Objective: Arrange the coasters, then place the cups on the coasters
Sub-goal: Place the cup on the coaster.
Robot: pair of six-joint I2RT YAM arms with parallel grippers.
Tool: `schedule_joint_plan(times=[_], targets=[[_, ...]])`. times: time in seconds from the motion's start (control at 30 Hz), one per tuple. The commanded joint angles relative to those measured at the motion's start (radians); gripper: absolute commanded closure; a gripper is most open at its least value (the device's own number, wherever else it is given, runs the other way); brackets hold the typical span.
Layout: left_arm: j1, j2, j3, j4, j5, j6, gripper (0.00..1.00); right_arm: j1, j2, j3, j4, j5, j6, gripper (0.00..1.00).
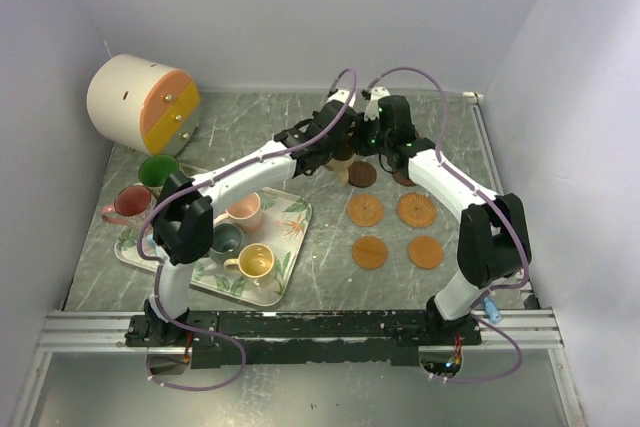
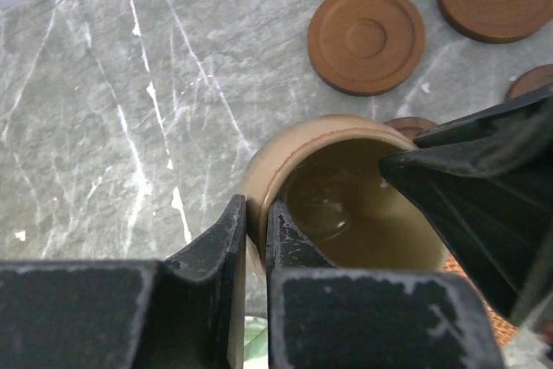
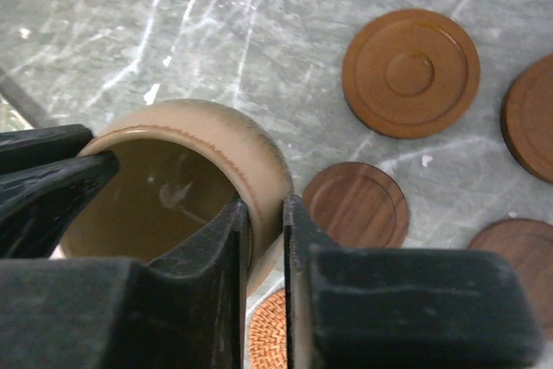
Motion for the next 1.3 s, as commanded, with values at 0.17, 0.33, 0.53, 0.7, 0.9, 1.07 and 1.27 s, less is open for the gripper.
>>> schedule_joint_plan(times=[0.17, 0.33, 0.53, 0.7, 0.9, 1.07, 1.27], targets=[[-0.004, -0.075, 0.041, 0.103, 0.128, -0.008, 0.93, -0.011, -0.005, -0.019, 0.008, 0.169, -0.013, 1.00], [-0.003, -0.085, 0.032, 0.110, 0.195, -0.002, 0.83, -0.013, -0.012, -0.035, 0.015, 0.177, -0.017, 1.00], [0.018, -0.130, 0.003, 0.134, 0.350, 0.034, 0.63, -0.059, -0.030, -0.039, 0.004, 0.190, -0.024, 1.00], [0.048, -0.178, -0.041, 0.172, 0.459, 0.054, 0.34, -0.121, -0.044, -0.039, 0.000, 0.204, -0.026, 1.00], [0.095, -0.251, -0.118, 0.213, 0.550, 0.090, 0.19, -0.225, 0.013, 0.065, -0.065, 0.241, 0.000, 1.00], [0.110, -0.303, -0.197, 0.248, 0.530, 0.177, 0.12, -0.300, 0.124, 0.219, -0.140, 0.274, 0.028, 1.00], [0.136, -0.357, -0.287, 0.268, 0.535, 0.230, 0.10, -0.327, 0.244, 0.404, -0.236, 0.307, 0.066, 1.00]])
